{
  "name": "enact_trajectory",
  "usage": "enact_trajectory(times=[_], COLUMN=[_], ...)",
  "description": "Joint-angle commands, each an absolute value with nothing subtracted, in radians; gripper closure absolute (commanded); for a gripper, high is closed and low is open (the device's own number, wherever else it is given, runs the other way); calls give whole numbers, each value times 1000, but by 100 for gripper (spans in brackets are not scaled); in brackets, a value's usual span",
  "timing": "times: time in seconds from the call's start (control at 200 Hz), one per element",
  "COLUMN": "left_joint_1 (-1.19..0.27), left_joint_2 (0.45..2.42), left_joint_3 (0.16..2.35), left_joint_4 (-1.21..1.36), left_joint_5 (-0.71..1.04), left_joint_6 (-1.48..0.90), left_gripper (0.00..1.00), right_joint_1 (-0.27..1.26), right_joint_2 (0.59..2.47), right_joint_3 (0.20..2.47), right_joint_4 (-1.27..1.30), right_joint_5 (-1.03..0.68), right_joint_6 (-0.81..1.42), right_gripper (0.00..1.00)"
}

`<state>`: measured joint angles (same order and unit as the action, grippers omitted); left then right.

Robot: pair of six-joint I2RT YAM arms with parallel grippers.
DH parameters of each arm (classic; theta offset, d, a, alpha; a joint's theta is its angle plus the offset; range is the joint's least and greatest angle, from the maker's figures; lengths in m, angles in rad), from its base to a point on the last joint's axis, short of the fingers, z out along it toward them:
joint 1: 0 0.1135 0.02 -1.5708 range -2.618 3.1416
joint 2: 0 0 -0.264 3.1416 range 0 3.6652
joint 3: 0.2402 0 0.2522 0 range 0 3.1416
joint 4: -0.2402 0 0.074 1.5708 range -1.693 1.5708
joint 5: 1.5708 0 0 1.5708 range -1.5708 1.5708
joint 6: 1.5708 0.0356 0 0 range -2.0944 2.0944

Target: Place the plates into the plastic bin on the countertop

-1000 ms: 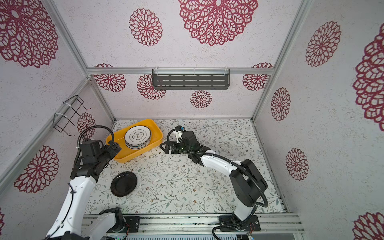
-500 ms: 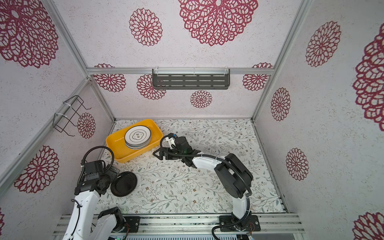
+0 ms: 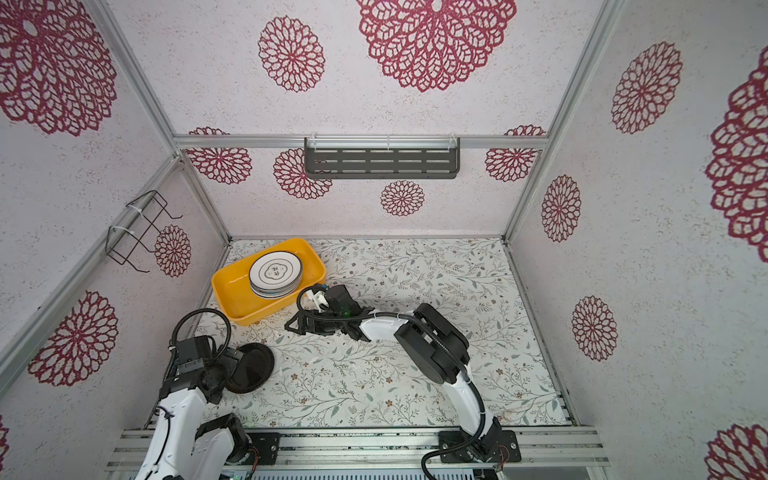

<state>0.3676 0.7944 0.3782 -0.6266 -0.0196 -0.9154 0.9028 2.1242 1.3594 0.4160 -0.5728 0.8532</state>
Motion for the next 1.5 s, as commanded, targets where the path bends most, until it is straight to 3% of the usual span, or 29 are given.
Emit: enact_trajectory(times=[0.0,0.415,0.796,1.206,1.316,1.496], left_joint_1=[377,314,134,101,101,101], left_joint_2=[808,969,1168,1350,1372,1362], left_joint_3=[352,291,311,313,308,307], left_joint_4=[-527,-215,22,155,189,221], left_joint_5=[75,443,481,473,471,479], left_joint_6=[-894,-848,-907,-932,-958,-990], left_gripper=[3,0,17,58,81,90], right_joint_1=[898,845,767,744,742,739], right_joint_2=[2125,2078,1962,1889,1874,1851], right_joint_3=[1372,1292,1157,1090,1085,1083], right_joint_4=[469,499,528,537,539,532], right_joint_5=[-572,-525,-481,-455,-452,-450], right_joint_6=[887,900,896,899,897,894], right_gripper=[1,3,3,1,1,1])
